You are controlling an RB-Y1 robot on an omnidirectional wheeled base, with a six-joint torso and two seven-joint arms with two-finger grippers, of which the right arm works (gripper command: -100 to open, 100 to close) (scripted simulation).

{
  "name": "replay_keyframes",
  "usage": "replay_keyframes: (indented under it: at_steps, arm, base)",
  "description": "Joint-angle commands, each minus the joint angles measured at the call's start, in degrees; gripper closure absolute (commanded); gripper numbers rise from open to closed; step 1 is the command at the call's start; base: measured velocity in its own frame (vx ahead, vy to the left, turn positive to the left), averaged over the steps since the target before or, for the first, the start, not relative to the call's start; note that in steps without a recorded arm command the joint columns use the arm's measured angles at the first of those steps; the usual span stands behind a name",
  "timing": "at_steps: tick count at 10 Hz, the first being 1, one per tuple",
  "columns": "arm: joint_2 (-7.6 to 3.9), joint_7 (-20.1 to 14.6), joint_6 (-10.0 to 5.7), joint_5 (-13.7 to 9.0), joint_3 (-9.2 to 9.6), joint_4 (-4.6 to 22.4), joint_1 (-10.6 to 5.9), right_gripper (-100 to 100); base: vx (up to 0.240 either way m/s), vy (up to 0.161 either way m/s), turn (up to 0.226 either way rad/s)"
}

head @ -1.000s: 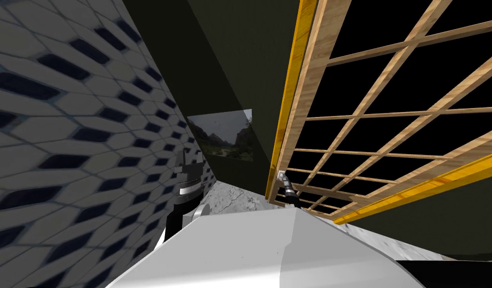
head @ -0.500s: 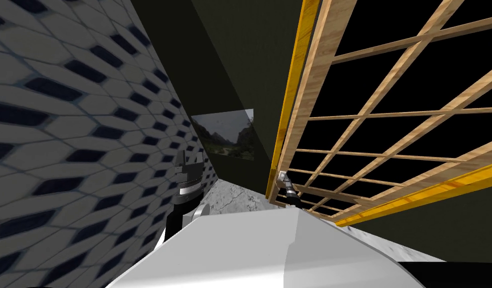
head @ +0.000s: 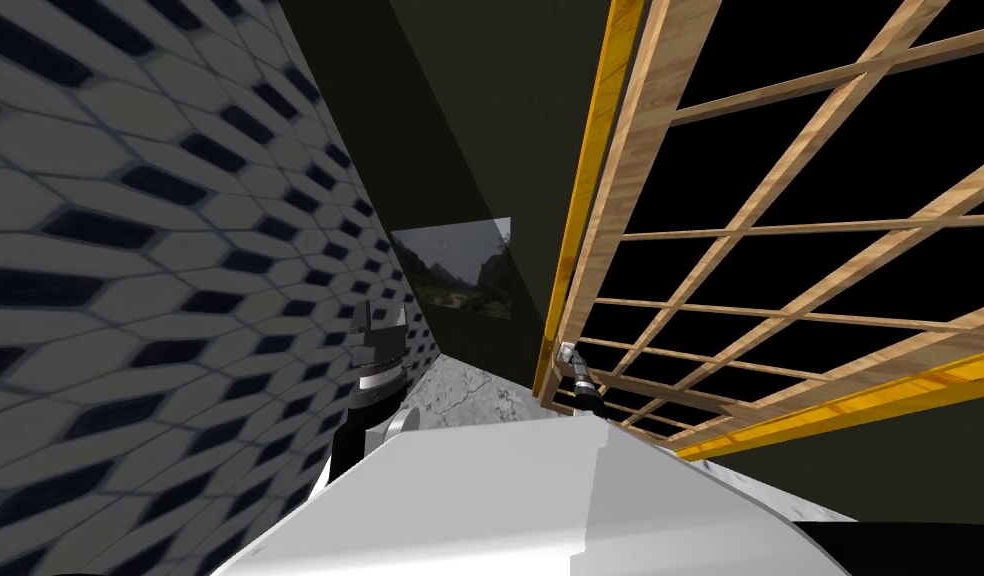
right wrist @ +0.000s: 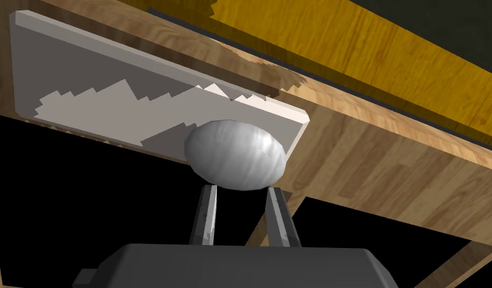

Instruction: Pull the door open

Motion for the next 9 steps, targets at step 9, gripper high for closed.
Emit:
replay_keyframes:
  at_steps: [9]
  arm:
    - [0.64,-12.2,0.68,-5.5,2.78,-2.4,1.38,100]
  base:
    - [-0.034,-0.009,0.058]
